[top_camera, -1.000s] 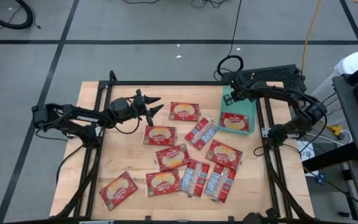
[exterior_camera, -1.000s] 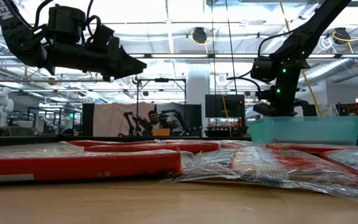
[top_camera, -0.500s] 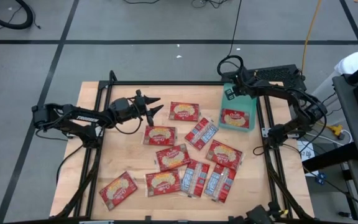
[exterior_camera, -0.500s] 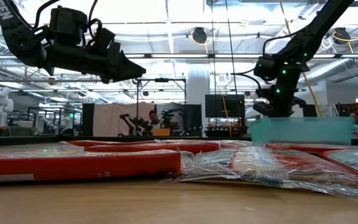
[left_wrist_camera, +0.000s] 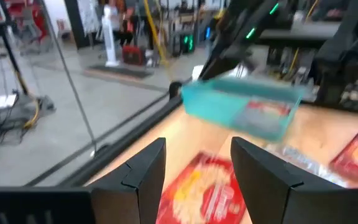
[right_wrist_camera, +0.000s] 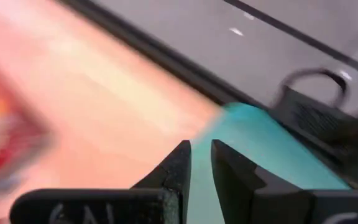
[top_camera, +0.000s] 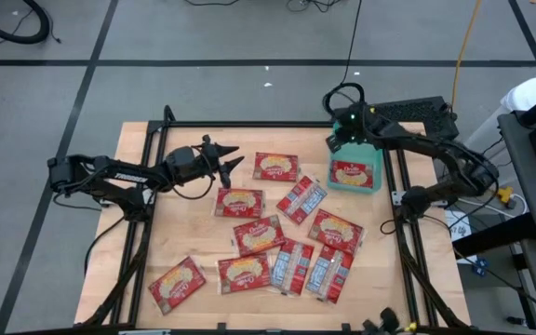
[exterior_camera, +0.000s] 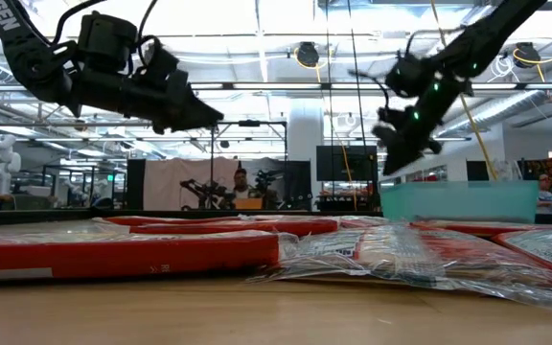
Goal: Sort popcorn bags into baskets
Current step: Put the red popcorn bag into the green bin
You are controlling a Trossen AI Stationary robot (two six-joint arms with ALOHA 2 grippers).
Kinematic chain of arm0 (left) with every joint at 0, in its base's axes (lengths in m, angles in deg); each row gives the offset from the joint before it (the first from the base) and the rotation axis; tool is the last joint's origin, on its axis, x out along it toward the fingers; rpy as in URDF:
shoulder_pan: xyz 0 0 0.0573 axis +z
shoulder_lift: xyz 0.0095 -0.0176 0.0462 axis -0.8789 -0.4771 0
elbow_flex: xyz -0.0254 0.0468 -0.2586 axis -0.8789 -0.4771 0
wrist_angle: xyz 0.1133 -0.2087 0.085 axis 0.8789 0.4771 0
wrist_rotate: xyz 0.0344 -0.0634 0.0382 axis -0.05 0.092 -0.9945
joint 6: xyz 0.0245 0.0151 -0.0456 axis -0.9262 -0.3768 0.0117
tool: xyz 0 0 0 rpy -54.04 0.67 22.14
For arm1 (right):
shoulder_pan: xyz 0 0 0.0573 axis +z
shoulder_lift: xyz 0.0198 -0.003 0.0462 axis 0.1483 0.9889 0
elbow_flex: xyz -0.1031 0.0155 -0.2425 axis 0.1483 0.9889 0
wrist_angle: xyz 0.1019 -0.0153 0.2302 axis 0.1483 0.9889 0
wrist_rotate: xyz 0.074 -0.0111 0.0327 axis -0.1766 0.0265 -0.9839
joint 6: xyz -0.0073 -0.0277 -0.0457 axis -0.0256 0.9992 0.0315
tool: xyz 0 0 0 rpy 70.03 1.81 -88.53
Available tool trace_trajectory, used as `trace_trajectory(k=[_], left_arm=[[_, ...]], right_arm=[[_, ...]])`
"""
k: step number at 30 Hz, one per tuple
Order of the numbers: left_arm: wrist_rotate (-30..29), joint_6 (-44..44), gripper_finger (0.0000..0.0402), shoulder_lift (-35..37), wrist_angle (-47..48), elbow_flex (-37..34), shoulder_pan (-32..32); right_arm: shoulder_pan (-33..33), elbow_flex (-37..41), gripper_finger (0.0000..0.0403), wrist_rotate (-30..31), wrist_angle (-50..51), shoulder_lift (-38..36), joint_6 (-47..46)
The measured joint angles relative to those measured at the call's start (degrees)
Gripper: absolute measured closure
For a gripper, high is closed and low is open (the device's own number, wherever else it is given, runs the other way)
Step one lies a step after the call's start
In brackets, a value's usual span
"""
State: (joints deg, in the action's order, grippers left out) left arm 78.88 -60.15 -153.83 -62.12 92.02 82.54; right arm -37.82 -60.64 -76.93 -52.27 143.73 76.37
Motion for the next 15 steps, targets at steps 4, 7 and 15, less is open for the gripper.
trace_trajectory(k=[4,7,15], left_arm=[[-0.5,0.5,0.0217,0.0,5.0,0.0,0.0],[-1.0,-0.5,0.0217,0.0,9.6,0.0,-0.7],[-4.1,1.1,0.0141,-4.5,15.5,0.9,-2.7]], right_arm=[[8.4,0.0,0.0346,-0.1,-1.5,-3.3,3.4],[14.4,0.0,0.0346,0.1,-3.8,-4.5,6.1],[26.0,0.0,0.0346,0.0,-11.4,-3.1,10.1]])
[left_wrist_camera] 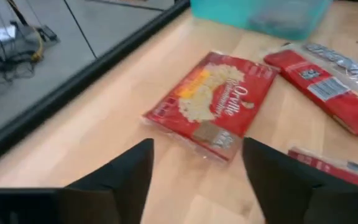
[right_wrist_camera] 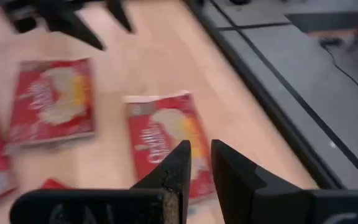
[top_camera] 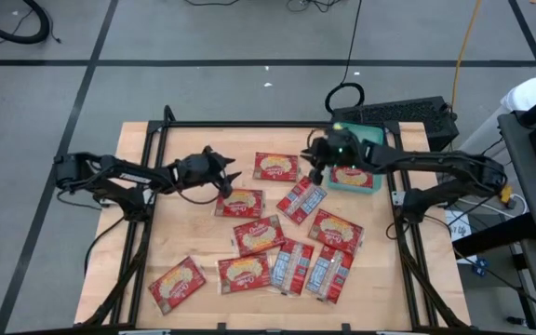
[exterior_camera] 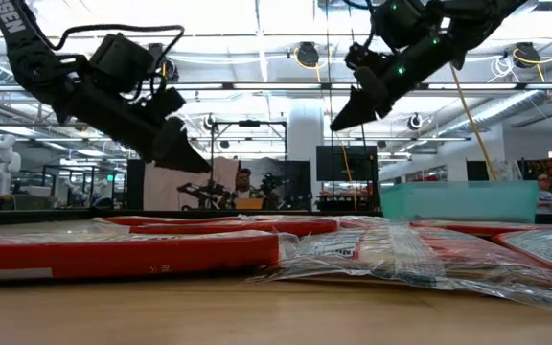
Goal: Sort popcorn bags into baskets
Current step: Put the red popcorn bag into the green bin
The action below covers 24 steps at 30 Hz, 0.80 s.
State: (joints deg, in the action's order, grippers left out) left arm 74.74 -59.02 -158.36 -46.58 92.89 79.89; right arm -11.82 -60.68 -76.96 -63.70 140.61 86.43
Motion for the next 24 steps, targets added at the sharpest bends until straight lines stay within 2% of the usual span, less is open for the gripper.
trace_trajectory(k=[4,9,15,20,24], left_arm=[[-0.2,2.8,0.0099,-7.1,1.9,4.5,-0.6],[0.7,3.7,0.0095,-14.7,10.0,12.7,-0.4],[1.5,2.4,0.0126,-20.3,21.0,20.4,0.3],[2.4,1.1,0.0156,-23.5,20.7,22.4,1.6],[5.5,-0.8,0.0207,-24.6,19.1,23.0,2.5]], right_arm=[[3.4,0.0,0.0346,0.0,-1.7,0.6,2.2],[5.4,0.1,0.0346,0.0,-1.5,0.7,3.0],[6.2,0.1,0.0346,0.0,-0.7,0.7,4.2],[6.2,1.9,0.0346,0.3,-1.6,0.7,5.1],[6.1,5.0,0.0346,0.3,-6.2,0.7,5.0]])
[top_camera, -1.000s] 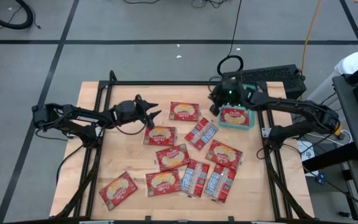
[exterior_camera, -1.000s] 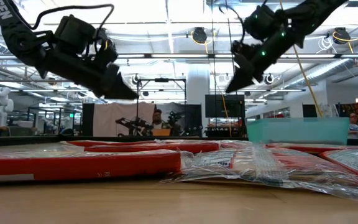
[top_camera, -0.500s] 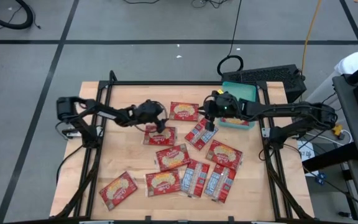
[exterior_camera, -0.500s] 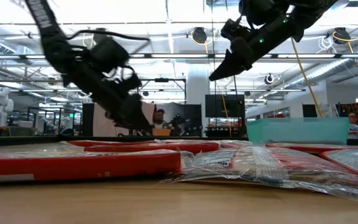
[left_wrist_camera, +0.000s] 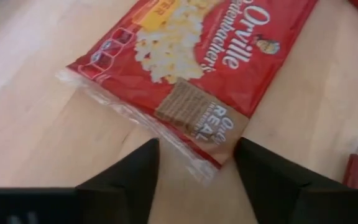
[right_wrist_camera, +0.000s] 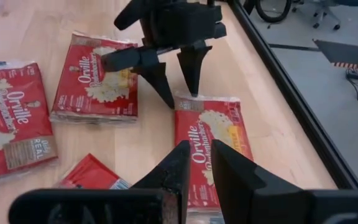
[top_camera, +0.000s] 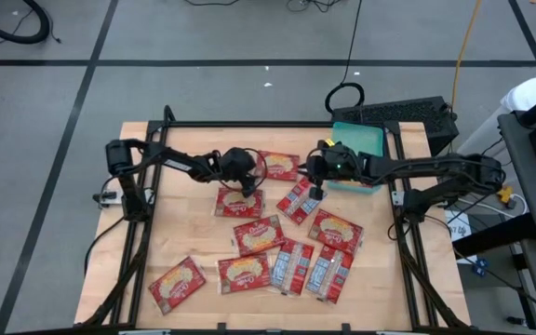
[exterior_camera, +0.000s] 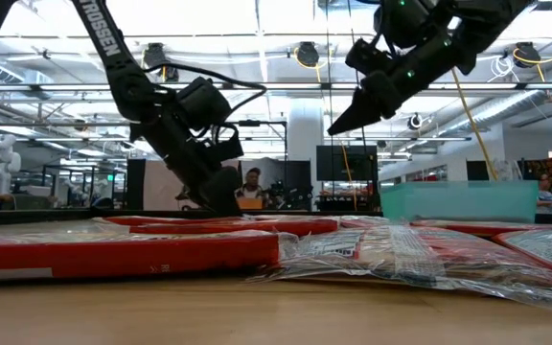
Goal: Sort popcorn bags into baskets
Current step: Put the red popcorn bag into the green bin
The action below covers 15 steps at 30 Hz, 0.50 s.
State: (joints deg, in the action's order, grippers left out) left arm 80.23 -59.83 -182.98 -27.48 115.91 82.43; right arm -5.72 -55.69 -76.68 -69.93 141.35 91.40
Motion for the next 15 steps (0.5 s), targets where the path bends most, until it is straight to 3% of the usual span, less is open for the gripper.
trace_trajectory(k=[7,12,15], left_arm=[[-0.7,-6.3,0.0375,-0.3,-4.6,-0.1,0.5],[-1.3,-12.8,0.0394,2.1,-6.0,-0.1,0.1],[-3.2,-19.0,0.0397,5.9,-5.8,-0.1,-0.6]], right_arm=[[0.0,4.4,0.0346,0.8,-8.8,0.0,-2.6],[-0.6,3.2,0.0346,3.0,-8.4,0.0,-8.1],[-2.1,-2.2,0.0335,2.6,-2.0,0.0,-12.0]])
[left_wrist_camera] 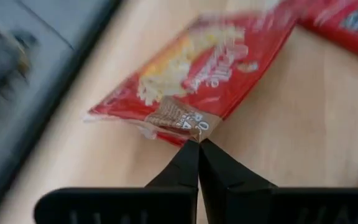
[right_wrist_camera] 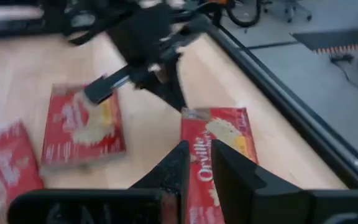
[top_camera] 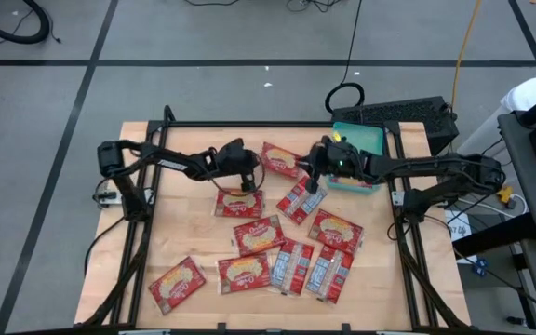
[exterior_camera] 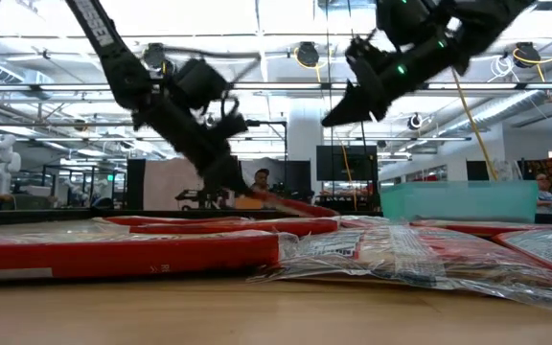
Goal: Sort popcorn bags into baskets
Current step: Put the red popcorn bag into the green bin
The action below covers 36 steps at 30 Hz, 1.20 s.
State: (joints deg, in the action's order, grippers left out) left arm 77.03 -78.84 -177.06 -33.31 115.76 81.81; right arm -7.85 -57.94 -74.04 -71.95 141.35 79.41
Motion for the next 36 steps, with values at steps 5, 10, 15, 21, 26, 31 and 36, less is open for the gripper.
trace_trajectory(k=[5,10,15,21,26,31,36], left_arm=[[-0.5,-12.0,0.0398,6.2,-0.8,0.0,-1.8],[-0.3,-24.4,0.0399,10.8,-1.5,0.0,-4.5],[2.1,-33.8,0.0400,12.7,-1.9,0.0,-7.5],[2.1,-33.5,0.0400,12.3,-0.8,0.0,-8.8],[2.0,-32.5,0.0400,12.1,-0.2,0.0,-9.2],[1.9,-32.7,0.0400,12.1,-0.2,0.0,-9.1],[1.7,-32.3,0.0400,12.1,-1.5,0.0,-9.1]], right_arm=[[-3.0,-9.5,0.0273,-5.8,12.3,2.3,0.2],[-5.8,-17.3,0.0190,-14.0,18.0,5.7,5.4],[-6.1,-24.6,0.0138,-18.4,25.8,10.2,9.9],[-4.0,-27.6,0.0132,-20.5,30.4,15.0,14.8],[-2.8,-27.6,0.0145,-22.5,32.6,17.1,14.2],[-2.5,-27.6,0.0159,-22.3,33.3,17.4,13.6],[-2.5,-27.6,0.0196,-17.5,34.9,17.7,12.9]])
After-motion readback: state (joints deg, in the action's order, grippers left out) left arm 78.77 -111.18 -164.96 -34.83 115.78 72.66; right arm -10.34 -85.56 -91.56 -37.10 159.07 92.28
